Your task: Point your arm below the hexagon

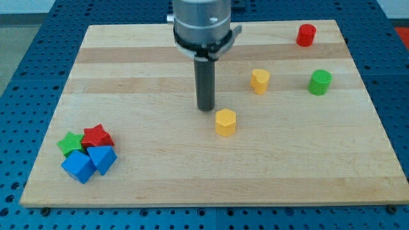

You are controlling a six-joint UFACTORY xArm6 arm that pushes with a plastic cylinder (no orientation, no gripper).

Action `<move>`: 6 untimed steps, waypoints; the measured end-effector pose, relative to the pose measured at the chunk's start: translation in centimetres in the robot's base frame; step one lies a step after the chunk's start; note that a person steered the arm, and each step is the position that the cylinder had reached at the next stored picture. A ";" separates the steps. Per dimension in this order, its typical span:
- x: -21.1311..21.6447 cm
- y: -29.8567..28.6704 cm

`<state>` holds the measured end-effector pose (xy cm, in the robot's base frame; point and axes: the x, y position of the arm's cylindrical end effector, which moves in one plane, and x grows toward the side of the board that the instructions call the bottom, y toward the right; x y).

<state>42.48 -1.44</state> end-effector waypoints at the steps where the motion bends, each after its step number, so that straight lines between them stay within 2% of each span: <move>1: -1.9 -0.1; 2: 3.0 -1.9; 3: 9.8 -3.9; 4: 13.0 -3.5; 5: 11.8 5.3; 6: 10.9 7.3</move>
